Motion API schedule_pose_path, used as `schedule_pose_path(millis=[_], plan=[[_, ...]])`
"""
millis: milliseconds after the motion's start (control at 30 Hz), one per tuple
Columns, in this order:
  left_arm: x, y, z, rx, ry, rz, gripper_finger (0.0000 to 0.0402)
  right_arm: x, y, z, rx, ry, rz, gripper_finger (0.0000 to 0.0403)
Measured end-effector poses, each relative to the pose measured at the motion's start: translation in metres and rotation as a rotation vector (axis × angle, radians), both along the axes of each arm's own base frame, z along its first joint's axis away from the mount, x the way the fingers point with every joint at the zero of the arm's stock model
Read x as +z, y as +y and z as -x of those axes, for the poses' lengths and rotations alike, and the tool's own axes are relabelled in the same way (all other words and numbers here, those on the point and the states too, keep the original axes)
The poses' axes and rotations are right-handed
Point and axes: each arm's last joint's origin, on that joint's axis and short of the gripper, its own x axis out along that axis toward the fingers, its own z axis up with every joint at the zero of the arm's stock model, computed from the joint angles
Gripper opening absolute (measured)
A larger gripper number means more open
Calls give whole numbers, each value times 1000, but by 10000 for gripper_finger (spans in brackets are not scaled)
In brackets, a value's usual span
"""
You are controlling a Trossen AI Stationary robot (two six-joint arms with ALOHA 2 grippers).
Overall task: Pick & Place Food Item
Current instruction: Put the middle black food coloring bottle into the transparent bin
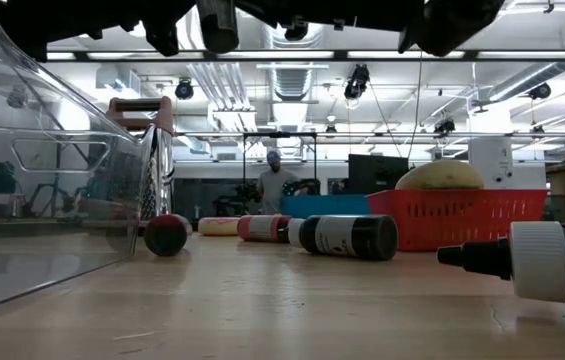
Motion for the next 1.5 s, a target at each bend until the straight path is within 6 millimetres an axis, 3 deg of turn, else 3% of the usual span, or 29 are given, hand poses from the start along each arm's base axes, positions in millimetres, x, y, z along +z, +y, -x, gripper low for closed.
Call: schedule_pose_path(millis=[267, 667, 900, 1000, 1167, 1500], plan=[[3, 0, 1, 14, -36, 7, 179, 7, 0, -3, 18, -18, 1, 115], [-10, -1, -12, 19, -18, 13, 179, -14, 0, -28, 8, 13, 18, 115], [-14, -2, -16, 7, -15, -37, 178, -17, 0, -28, 8, 34, 29, 115], [-14, -2, -16, 6, -23, -61, 165, -17, 0, -26, 8, 31, 28, 115], [-13, -2, -15, 6, -36, -90, 105, -17, 0, -26, 5, 28, 16, 112], [-14, -3, -14, 2, -35, -133, 103, -18, 0, -26, 45, 27, 14, 107]])
